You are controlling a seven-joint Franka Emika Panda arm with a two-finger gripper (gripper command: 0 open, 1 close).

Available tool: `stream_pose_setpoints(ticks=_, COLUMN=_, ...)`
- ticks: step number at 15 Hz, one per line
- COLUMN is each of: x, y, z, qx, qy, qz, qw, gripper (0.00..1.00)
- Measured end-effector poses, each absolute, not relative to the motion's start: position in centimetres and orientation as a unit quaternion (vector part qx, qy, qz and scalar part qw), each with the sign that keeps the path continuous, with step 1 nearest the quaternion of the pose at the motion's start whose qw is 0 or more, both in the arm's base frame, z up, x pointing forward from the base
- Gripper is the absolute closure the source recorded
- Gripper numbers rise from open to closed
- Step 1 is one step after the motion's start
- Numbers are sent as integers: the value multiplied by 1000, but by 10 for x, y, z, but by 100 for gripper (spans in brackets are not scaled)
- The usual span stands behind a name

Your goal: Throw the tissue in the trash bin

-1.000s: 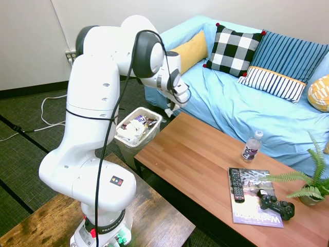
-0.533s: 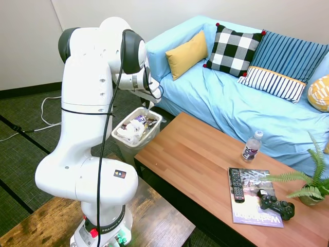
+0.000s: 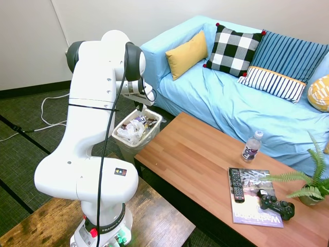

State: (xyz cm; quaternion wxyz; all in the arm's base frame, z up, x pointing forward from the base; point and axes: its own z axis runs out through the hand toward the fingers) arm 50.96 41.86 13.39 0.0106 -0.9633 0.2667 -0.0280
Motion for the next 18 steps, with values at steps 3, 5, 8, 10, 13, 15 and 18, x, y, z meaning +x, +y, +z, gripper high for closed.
stream_pose_setpoints(ticks=3, x=513, y=417, z=135, qx=-963, qy=267, qz=-31, qw=10, gripper=0)
stream_pose_setpoints(ticks=5, x=516, y=414, z=136, qx=-963, qy=268, qz=-34, qw=10, gripper=0)
stream_pose_setpoints(ticks=8, x=518, y=413, z=136, qx=-963, qy=268, qz=-35, qw=10, gripper=0)
stream_pose_setpoints(ticks=10, x=518, y=413, z=136, qx=-963, qy=268, qz=-35, qw=10, gripper=0)
stream_pose_setpoints(ticks=13, x=517, y=413, z=134, qx=-963, qy=268, qz=-34, qw=9, gripper=0)
stream_pose_setpoints(ticks=15, x=517, y=413, z=134, qx=-963, qy=268, qz=-34, qw=9, gripper=0)
stream_pose_setpoints(ticks=18, x=518, y=413, z=134, qx=-963, qy=268, qz=-34, qw=9, gripper=0)
